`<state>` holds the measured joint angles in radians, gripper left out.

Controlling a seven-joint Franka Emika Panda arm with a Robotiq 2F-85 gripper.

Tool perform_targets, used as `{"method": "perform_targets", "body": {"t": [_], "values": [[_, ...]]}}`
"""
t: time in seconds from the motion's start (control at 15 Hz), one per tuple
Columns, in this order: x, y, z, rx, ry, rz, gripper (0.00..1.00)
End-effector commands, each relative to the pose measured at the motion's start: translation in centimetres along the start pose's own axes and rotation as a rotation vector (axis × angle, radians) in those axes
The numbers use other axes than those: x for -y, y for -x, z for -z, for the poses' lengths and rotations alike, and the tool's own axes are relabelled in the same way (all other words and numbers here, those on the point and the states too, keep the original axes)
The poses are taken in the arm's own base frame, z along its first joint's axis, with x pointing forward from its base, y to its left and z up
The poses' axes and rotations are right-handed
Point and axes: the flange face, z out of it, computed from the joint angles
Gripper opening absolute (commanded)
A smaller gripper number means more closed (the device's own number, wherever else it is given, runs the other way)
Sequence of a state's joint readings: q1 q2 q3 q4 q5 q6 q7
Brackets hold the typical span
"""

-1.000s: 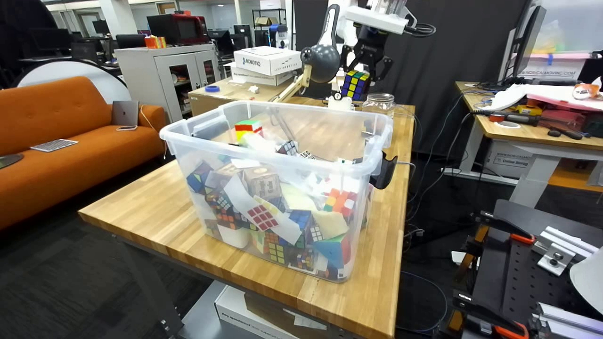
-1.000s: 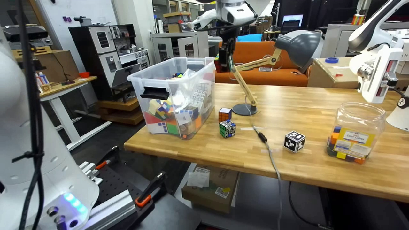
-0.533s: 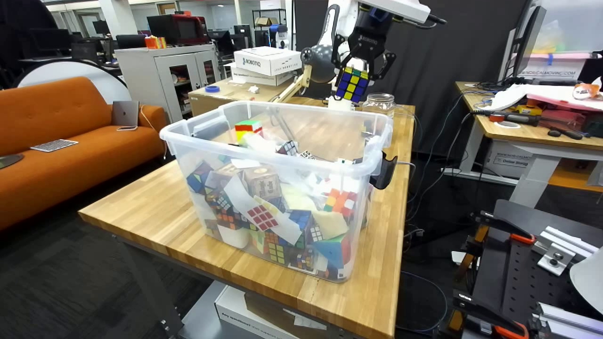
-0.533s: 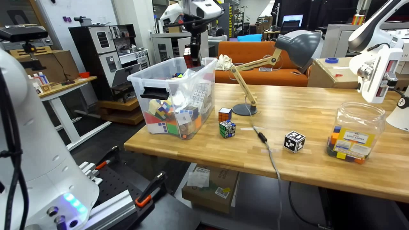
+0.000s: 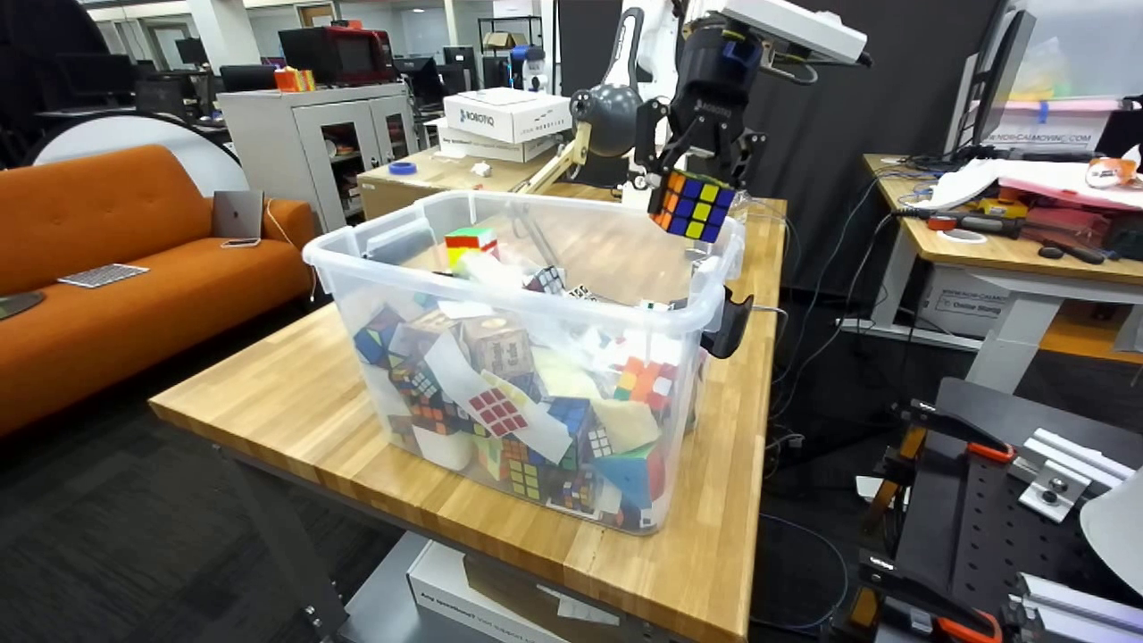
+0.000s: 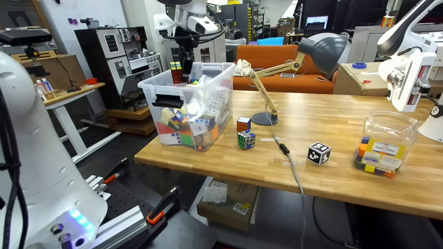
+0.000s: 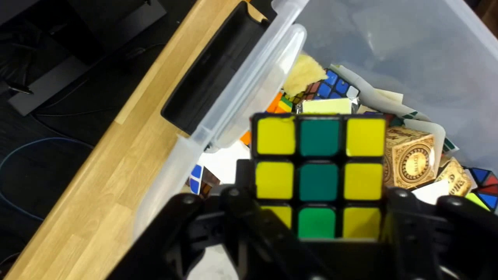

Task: Put the rubik's cube inside the storage box

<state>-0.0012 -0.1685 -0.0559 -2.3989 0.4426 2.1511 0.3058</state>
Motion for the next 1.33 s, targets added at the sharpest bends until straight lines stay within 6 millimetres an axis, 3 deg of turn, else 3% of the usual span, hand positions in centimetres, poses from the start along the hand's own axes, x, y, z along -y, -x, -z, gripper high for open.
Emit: {"method": "perform_targets", "body": {"t": [0.0, 0.13, 0.33, 0.8, 1.0, 1.07, 1.27], "values": [[-1.4, -2.0, -1.4, 0.036, 0.004, -0.014, 0.38], [-2.1, -3.5, -2.9, 0.051, 0.015, -0.041, 0.38], [-1.0, -4.7, -3.5, 0.058, 0.022, -0.045, 0.38], [0.5, -5.6, -9.2, 0.134, 0.104, -0.029, 0.38], [0.6, -5.9, -10.1, 0.145, 0.113, -0.031, 0.63], [0.6, -5.9, -10.2, 0.144, 0.111, -0.035, 0.84], [0.6, -5.7, -10.0, 0.148, 0.103, -0.031, 0.98]]}}
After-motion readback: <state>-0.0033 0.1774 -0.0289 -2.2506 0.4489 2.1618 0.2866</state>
